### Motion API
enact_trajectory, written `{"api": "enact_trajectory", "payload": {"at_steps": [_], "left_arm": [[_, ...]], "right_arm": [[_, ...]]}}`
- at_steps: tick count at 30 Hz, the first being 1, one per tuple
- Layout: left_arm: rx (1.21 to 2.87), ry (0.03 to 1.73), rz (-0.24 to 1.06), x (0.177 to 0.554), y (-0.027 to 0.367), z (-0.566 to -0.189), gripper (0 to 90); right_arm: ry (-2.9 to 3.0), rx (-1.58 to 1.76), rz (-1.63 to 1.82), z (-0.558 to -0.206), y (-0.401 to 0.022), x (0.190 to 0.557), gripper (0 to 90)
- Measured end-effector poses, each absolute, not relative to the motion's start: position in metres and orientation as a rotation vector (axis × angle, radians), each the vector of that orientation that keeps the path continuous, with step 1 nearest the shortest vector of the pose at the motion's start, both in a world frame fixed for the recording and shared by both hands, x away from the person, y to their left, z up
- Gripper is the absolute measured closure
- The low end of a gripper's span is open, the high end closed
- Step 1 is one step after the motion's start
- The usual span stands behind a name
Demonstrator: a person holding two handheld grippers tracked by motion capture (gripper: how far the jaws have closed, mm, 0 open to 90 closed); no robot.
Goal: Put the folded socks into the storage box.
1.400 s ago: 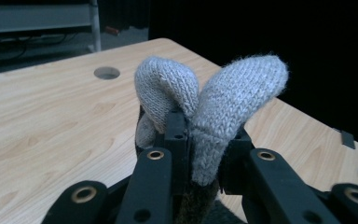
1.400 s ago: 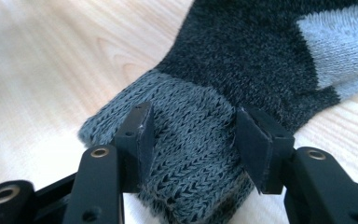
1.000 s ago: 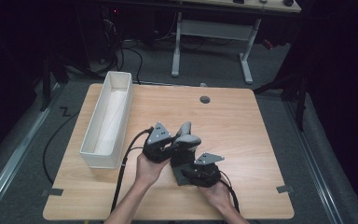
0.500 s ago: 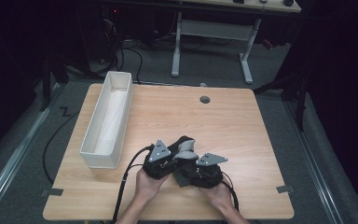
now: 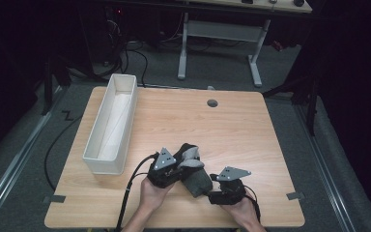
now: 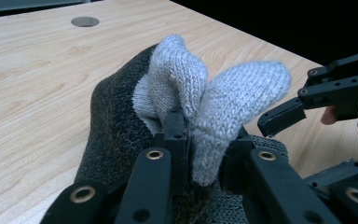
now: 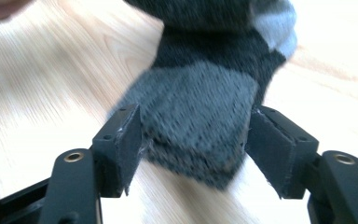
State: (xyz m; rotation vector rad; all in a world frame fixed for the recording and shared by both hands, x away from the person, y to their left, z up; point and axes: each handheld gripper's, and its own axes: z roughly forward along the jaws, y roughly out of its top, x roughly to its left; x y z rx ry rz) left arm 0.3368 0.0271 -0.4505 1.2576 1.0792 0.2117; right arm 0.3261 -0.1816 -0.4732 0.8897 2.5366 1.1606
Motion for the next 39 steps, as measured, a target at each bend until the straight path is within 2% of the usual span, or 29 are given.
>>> {"api": "enact_trajectory", "payload": {"at_steps": [6, 16, 26, 30, 35, 39], "left_arm": [[1.246, 1.075, 0.207, 0.34, 0.024, -0.448, 76.6], [1.255, 1.059, 0.237, 0.343, 0.026, -0.443, 76.6], [1.349, 1.078, 0.303, 0.338, 0.031, -0.473, 75.4], [1.334, 1.081, 0.296, 0.338, 0.033, -0.479, 74.4], [1.343, 1.073, 0.303, 0.337, 0.034, -0.479, 72.5], [1.345, 1.083, 0.297, 0.337, 0.033, -0.478, 70.7]], "right_arm": [[2.578, 0.916, 1.112, -0.489, -0.175, 0.331, 34.9], [2.489, 1.058, 1.079, -0.5, -0.14, 0.344, 37.0], [2.457, 1.059, 1.083, -0.502, -0.123, 0.352, 37.4], [2.474, 1.048, 1.083, -0.5, -0.127, 0.35, 38.4], [2.461, 1.029, 1.139, -0.486, -0.142, 0.344, 42.8], [2.436, 1.01, 1.236, -0.469, -0.158, 0.341, 52.6]]}}
